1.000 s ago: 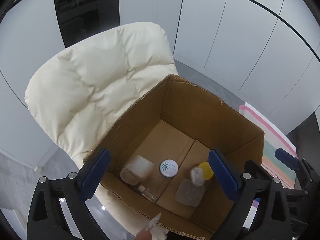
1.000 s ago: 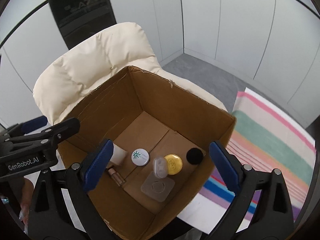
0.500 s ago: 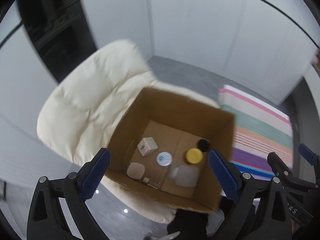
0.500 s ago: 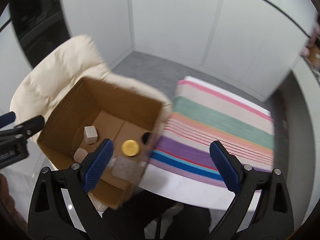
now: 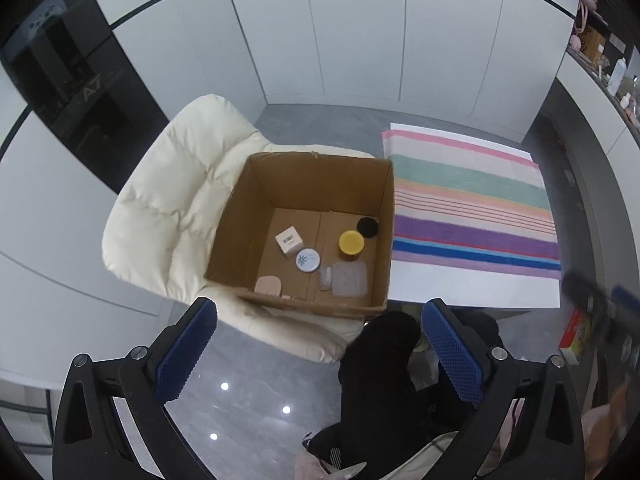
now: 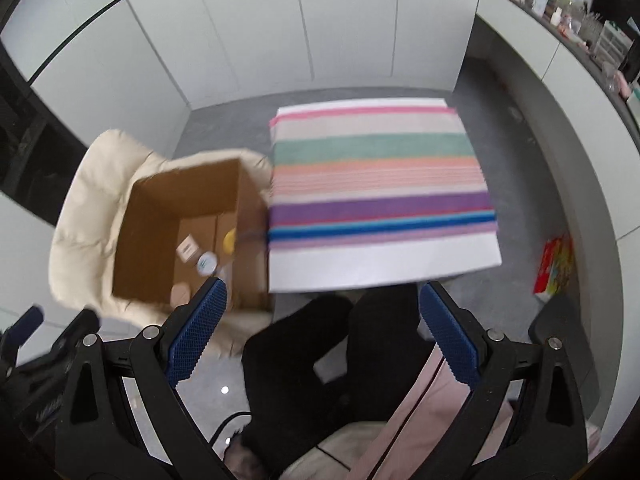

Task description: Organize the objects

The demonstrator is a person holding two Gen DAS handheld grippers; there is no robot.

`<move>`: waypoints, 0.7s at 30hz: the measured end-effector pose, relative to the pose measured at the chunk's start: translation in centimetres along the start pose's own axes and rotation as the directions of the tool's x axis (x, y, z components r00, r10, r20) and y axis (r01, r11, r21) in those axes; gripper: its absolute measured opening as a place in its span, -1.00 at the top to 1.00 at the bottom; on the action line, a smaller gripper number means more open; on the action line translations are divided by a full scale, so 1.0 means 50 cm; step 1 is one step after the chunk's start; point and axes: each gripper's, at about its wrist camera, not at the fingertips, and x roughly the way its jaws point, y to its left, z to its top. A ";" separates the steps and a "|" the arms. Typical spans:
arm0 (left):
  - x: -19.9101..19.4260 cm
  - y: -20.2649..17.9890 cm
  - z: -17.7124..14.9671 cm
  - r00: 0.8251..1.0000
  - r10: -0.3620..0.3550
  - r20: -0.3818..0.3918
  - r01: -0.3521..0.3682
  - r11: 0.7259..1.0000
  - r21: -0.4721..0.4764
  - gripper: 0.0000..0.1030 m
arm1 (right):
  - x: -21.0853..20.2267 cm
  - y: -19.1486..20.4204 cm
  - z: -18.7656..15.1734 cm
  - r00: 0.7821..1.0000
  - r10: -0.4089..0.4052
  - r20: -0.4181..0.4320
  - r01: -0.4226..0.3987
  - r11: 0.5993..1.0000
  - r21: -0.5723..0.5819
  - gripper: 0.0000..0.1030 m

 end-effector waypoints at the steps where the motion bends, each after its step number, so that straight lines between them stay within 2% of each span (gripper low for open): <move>1: -0.013 -0.004 -0.003 1.000 0.003 0.016 -0.004 1.000 0.004 -1.00 | -0.009 0.003 -0.016 1.000 0.008 -0.003 -0.008 1.000 -0.016 -0.91; 4: -0.039 -0.013 -0.013 0.999 0.009 0.039 -0.009 1.000 0.015 -1.00 | -0.035 0.026 -0.050 1.000 0.004 0.024 -0.003 0.997 -0.075 -0.91; 6: -0.041 -0.012 -0.021 0.999 -0.006 0.033 0.006 1.000 0.021 -1.00 | -0.046 0.037 -0.057 0.998 -0.023 0.062 0.028 0.996 -0.089 -0.91; 8: -0.044 -0.009 -0.033 0.999 -0.023 0.027 0.023 1.000 0.014 -1.00 | -0.057 0.035 -0.061 0.997 -0.013 0.078 0.020 0.996 -0.085 -0.91; 12: -0.049 -0.005 -0.043 1.000 -0.010 0.027 0.009 1.000 0.026 -0.99 | -0.063 0.044 -0.073 0.997 0.002 0.076 0.005 0.996 -0.091 -0.91; 16: -0.055 0.007 -0.043 0.998 -0.050 0.027 0.050 0.999 0.002 -0.99 | -0.050 0.046 -0.078 0.999 0.013 0.048 -0.009 0.996 -0.092 -0.91; 21: -0.050 0.008 -0.046 0.999 -0.028 0.019 0.028 1.000 0.014 -0.99 | -0.048 0.044 -0.084 0.999 0.013 0.047 -0.009 0.997 -0.083 -0.91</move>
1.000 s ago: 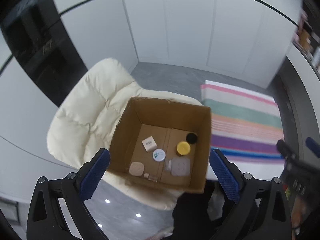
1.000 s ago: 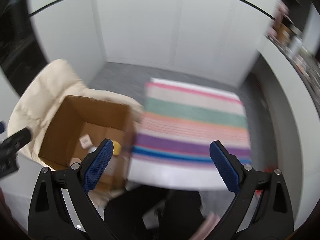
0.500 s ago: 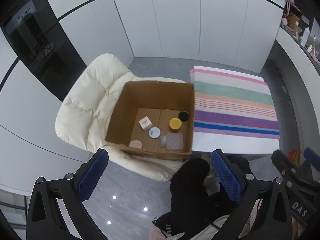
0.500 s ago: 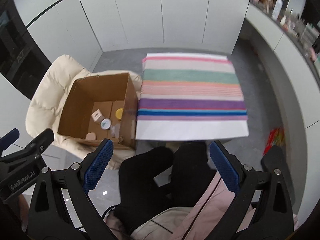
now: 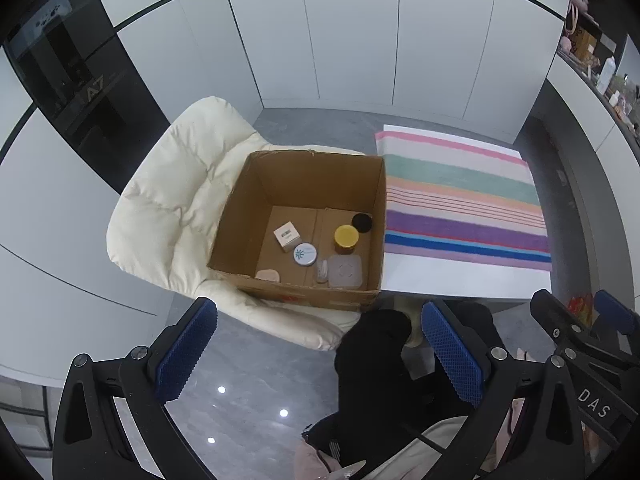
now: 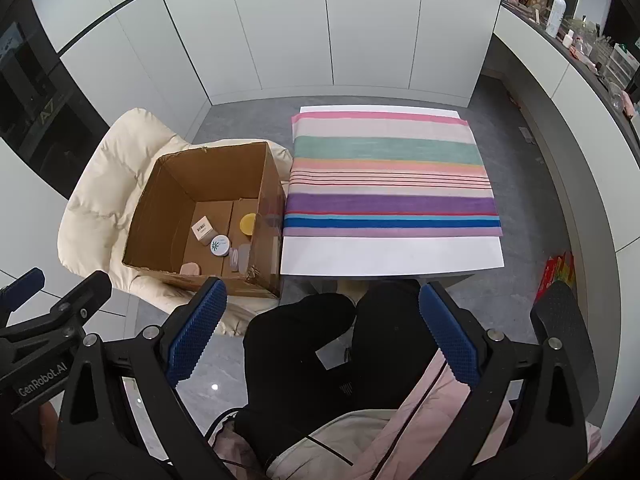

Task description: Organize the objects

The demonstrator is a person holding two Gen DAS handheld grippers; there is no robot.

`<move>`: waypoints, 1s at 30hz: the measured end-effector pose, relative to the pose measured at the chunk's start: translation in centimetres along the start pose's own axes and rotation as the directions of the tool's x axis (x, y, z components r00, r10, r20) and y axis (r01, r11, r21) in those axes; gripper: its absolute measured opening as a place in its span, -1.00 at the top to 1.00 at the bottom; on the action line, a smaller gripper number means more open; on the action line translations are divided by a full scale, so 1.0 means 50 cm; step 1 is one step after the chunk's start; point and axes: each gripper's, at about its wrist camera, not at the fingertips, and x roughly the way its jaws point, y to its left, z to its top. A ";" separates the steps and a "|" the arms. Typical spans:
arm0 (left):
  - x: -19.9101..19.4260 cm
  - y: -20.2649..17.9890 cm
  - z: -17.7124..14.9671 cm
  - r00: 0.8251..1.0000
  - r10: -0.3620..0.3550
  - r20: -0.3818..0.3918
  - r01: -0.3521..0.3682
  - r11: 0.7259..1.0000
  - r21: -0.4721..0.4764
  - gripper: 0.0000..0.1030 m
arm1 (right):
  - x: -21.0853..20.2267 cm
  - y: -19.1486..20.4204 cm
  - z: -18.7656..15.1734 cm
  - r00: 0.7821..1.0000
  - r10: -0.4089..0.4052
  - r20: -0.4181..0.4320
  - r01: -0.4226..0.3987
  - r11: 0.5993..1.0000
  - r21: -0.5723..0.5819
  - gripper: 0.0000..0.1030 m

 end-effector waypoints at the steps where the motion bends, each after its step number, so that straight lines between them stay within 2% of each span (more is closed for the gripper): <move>1: 0.000 -0.001 0.000 1.000 0.001 0.001 -0.001 1.000 0.004 -0.99 | 0.000 0.000 -0.001 1.000 0.001 0.000 -0.001 1.000 0.000 -0.91; 30: 0.000 -0.008 -0.002 1.000 0.015 0.002 -0.015 1.000 0.017 -0.99 | -0.008 0.002 -0.001 0.998 -0.046 0.040 0.047 0.998 -0.035 -0.91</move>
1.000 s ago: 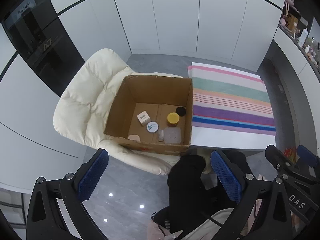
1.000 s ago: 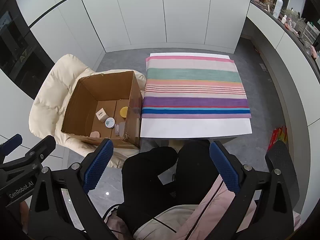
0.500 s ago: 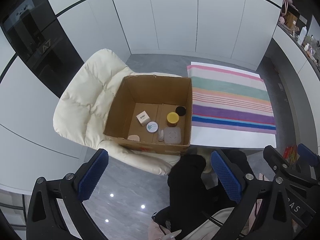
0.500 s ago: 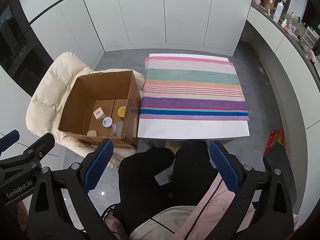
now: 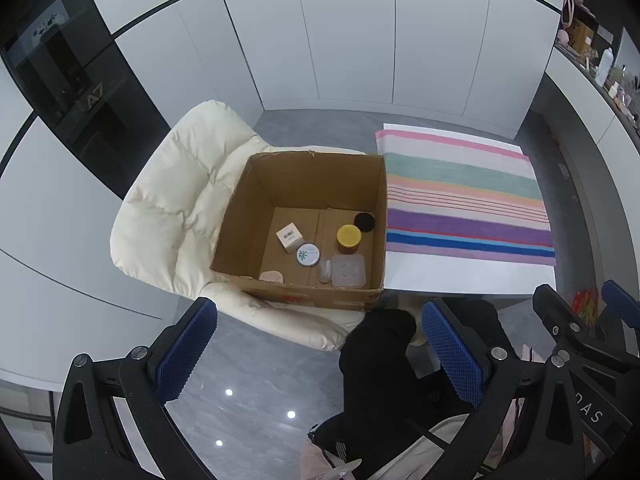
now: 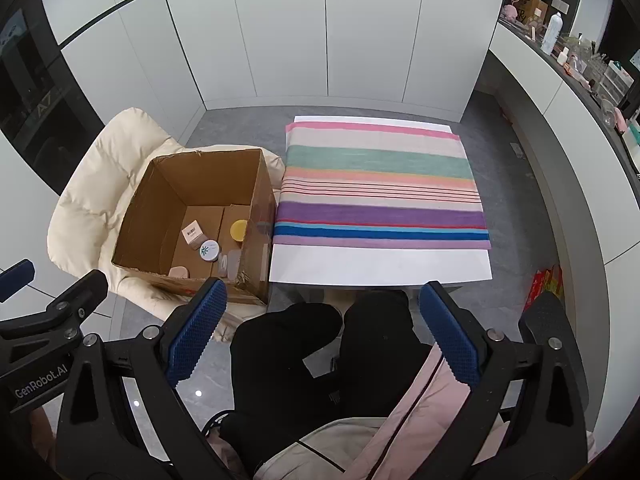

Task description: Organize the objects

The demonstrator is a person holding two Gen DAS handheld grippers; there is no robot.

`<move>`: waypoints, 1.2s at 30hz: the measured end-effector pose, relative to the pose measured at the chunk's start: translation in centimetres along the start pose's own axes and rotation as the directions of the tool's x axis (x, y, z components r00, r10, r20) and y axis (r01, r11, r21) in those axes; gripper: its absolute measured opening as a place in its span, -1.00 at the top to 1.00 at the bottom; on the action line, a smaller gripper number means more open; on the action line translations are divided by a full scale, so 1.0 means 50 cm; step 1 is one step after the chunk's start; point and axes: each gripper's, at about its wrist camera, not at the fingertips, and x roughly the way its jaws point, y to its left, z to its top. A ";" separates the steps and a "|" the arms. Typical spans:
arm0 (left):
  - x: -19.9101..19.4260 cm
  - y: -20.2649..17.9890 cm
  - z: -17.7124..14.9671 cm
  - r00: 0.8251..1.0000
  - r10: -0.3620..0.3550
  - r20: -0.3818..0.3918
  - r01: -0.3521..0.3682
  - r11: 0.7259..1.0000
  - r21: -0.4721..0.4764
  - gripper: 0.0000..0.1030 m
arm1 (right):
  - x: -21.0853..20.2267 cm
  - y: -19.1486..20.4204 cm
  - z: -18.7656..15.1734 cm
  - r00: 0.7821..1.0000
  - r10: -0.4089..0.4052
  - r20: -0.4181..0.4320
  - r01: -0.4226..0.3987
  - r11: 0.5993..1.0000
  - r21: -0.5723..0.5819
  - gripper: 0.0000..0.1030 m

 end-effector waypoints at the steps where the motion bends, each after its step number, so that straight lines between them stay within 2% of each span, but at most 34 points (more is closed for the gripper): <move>1: 0.000 -0.001 0.000 1.000 0.000 0.000 0.000 1.000 0.000 -0.99 | 0.000 0.000 0.000 1.000 0.000 0.000 0.000 1.000 0.000 -0.91; 36: 0.010 -0.014 -0.001 1.000 -0.004 -0.014 0.004 1.000 0.010 -0.99 | 0.006 -0.009 -0.009 1.000 -0.005 -0.005 0.005 1.000 0.005 -0.91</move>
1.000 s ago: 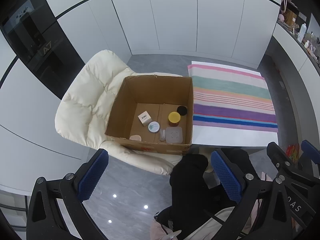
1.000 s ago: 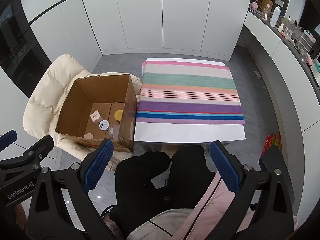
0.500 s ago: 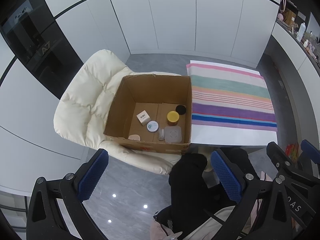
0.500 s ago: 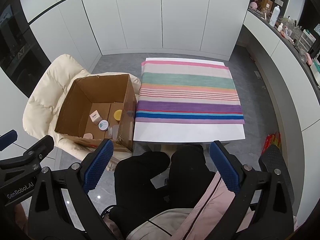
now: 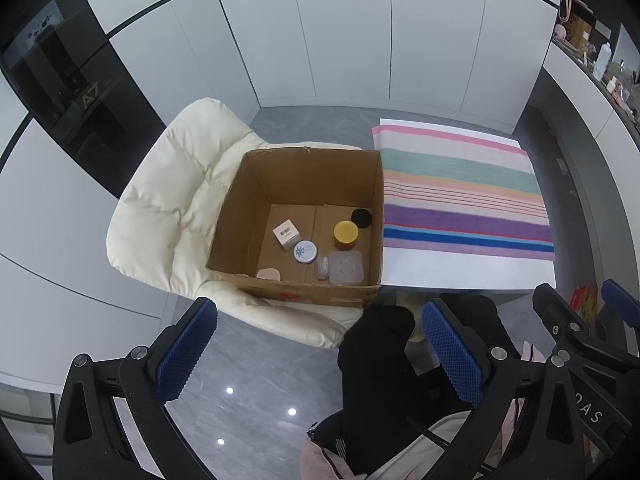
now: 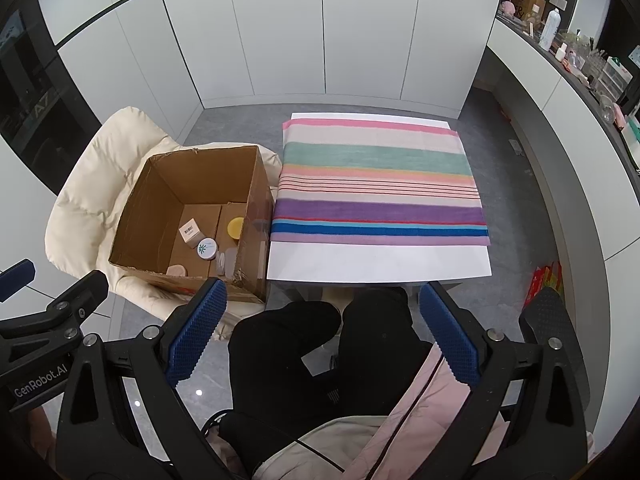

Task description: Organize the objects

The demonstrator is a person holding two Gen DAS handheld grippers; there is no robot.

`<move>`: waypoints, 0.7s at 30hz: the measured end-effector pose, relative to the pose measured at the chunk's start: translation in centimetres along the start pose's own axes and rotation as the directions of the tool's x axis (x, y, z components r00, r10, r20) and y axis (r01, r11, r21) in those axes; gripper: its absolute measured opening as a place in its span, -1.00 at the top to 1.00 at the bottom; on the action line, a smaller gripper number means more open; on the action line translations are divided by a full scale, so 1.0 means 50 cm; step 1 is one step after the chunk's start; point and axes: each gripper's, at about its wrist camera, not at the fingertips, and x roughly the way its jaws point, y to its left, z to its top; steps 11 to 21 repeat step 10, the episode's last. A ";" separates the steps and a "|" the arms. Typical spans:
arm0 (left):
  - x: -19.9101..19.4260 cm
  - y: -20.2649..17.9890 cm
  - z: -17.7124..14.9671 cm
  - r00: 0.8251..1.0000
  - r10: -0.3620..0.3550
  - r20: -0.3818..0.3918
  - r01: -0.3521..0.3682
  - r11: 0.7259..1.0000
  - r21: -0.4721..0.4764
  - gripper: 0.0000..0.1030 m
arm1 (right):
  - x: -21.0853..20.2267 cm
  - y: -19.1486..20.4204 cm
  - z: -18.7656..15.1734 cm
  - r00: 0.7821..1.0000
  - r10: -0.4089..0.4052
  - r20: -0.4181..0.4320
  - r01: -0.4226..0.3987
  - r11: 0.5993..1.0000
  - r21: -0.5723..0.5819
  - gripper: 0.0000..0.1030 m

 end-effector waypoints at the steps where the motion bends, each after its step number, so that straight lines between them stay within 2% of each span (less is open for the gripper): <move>1: 0.001 0.000 0.000 1.000 -0.001 -0.001 0.001 1.000 -0.001 -0.99 | 0.000 0.000 0.000 1.000 -0.001 0.001 0.001 1.000 0.000 -0.91; 21: 0.003 -0.005 0.001 1.000 -0.013 -0.002 0.013 1.000 0.001 -0.99 | 0.006 -0.001 -0.001 1.000 0.001 -0.009 -0.001 1.000 0.008 -0.91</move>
